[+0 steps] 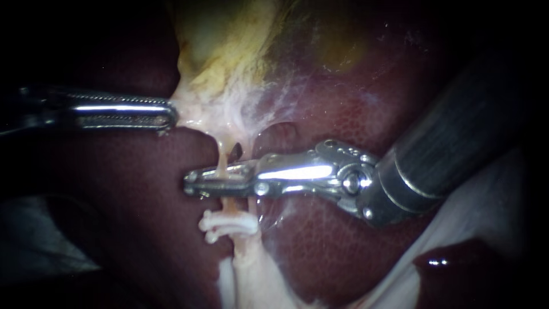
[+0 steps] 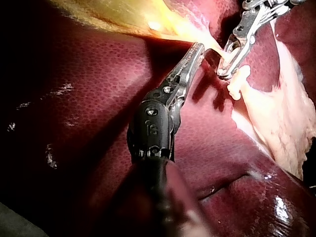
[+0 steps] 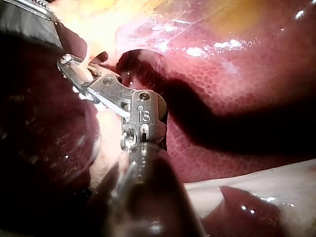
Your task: Going back third clip left tube
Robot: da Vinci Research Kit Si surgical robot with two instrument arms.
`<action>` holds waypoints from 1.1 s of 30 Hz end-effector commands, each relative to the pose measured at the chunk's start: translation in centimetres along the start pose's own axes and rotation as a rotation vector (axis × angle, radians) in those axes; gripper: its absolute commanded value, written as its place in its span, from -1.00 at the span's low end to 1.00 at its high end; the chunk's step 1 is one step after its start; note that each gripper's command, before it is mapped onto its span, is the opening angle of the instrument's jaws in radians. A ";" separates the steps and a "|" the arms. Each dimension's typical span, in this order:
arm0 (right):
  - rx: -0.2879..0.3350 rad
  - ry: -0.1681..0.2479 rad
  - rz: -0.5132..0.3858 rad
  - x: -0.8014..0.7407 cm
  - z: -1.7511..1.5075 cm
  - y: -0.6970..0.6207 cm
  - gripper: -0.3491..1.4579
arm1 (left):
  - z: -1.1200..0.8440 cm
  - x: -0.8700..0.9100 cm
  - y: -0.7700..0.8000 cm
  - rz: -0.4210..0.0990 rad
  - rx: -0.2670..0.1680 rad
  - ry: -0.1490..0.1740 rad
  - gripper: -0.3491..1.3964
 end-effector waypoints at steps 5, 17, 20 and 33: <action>0.031 -0.014 -0.113 0.01 0.08 0.09 -0.31 | 0.00 0.00 0.00 0.000 0.000 0.000 -1.00; -0.064 0.013 -0.228 -0.04 0.12 0.65 -0.07 | 0.00 -0.01 0.01 0.000 0.001 0.000 -1.00; -0.084 0.020 -0.258 -0.04 0.07 0.68 -0.07 | 0.00 -0.01 0.01 0.000 0.001 0.000 -1.00; -0.097 -0.034 -0.339 0.04 -0.21 0.32 -0.07 | -0.01 -0.02 0.01 0.000 0.000 0.000 -1.00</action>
